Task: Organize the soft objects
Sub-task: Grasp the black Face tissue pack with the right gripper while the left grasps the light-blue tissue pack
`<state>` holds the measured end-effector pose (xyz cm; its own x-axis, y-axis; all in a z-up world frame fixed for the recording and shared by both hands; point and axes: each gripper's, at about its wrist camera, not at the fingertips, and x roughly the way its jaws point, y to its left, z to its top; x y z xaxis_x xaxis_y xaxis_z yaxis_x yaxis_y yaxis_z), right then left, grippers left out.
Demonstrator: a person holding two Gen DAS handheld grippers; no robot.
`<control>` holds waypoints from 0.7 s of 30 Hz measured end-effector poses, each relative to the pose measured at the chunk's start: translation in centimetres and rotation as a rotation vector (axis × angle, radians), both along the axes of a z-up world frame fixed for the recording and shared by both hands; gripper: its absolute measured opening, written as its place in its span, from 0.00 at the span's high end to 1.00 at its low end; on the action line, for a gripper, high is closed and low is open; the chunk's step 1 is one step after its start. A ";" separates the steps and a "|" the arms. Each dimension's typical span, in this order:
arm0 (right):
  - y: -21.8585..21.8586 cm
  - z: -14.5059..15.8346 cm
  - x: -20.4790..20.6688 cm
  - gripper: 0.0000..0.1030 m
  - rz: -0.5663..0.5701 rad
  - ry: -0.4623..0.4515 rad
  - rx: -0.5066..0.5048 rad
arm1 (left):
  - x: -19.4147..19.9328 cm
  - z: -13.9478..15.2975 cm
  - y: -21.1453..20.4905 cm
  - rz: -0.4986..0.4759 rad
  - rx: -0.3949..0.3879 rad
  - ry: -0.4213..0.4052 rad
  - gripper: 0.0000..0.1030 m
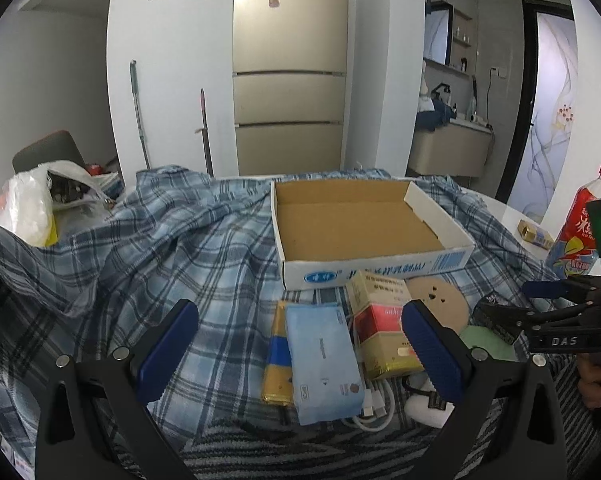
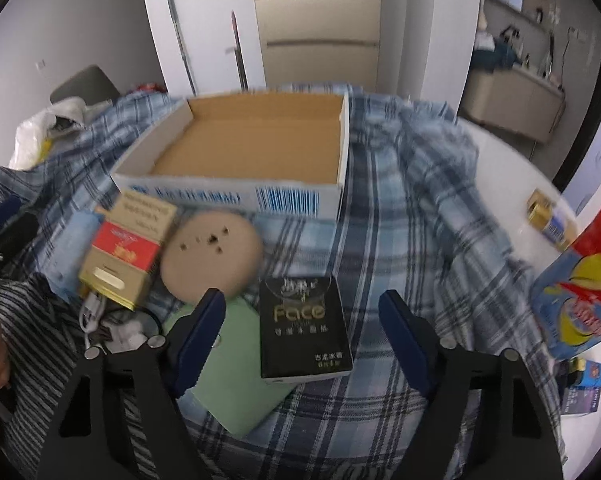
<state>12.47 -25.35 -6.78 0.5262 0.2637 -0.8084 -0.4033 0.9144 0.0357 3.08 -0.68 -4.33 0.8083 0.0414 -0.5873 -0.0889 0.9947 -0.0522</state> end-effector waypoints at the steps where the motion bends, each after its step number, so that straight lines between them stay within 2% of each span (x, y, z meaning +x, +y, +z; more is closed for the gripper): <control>1: 0.1 -0.3 0.1 0.27 0.003 0.013 -0.013 | 0.1 -0.1 0.0 0.000 -0.003 0.008 0.00; 5: 0.7 -1.2 0.2 0.36 0.010 0.054 -0.044 | 0.4 -0.5 0.3 -0.001 -0.023 0.030 0.00; 9: 0.8 -1.7 0.4 0.55 0.012 0.089 -0.044 | 0.4 -0.5 0.0 -0.012 -0.013 0.034 0.01; 14: 0.5 -1.8 0.6 0.56 0.014 0.099 -0.031 | 0.8 -0.8 -0.6 -0.031 0.008 0.065 0.01; 19: 0.6 -0.9 -0.2 0.56 0.018 0.038 -0.028 | 1.6 -1.8 -1.0 -0.032 0.025 0.135 0.08; 21: 0.7 -0.7 -0.4 0.56 0.020 0.022 -0.034 | 1.8 -2.1 -0.8 -0.027 0.022 0.145 0.14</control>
